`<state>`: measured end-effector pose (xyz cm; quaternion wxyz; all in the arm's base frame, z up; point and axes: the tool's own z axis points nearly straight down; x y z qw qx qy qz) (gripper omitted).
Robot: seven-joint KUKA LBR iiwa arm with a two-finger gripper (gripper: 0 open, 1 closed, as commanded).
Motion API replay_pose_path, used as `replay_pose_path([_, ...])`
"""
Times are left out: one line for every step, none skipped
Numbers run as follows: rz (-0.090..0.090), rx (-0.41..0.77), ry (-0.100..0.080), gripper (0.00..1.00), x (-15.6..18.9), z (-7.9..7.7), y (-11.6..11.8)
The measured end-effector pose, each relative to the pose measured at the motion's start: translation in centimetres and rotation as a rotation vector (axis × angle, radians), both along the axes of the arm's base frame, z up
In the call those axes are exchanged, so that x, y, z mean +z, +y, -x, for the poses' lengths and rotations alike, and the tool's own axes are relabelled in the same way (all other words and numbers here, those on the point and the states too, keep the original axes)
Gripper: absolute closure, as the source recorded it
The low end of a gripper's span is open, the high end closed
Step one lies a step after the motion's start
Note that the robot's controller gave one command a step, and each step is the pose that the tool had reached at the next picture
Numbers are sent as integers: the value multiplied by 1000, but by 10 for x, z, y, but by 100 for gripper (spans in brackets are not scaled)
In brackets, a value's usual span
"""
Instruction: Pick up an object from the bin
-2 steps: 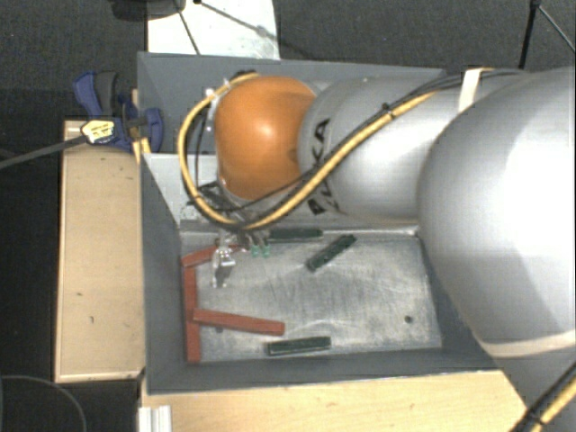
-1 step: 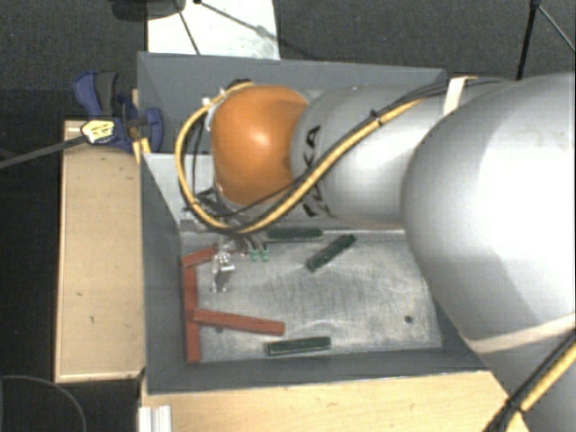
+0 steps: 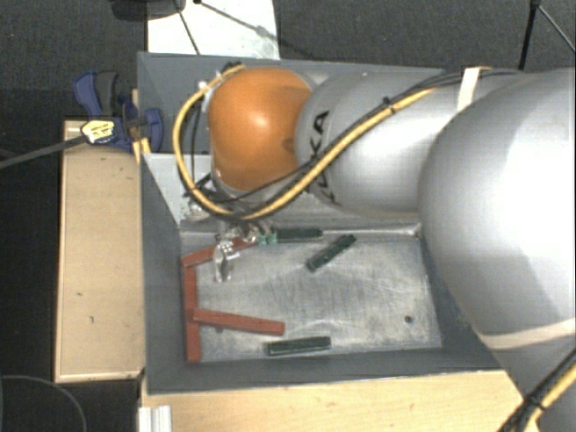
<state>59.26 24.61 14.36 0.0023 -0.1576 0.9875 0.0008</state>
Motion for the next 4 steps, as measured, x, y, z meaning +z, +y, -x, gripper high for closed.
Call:
replay_pose_path([2, -18, 6, 0, -77, 1, -8])
replay_pose_path([1, 89, 0, 100, -72, 0, -31])
replay_pose_path([1, 88, 0, 100, -72, 0, -31])
replay_pose_path([0, 87, 0, 100, -71, 0, -31])
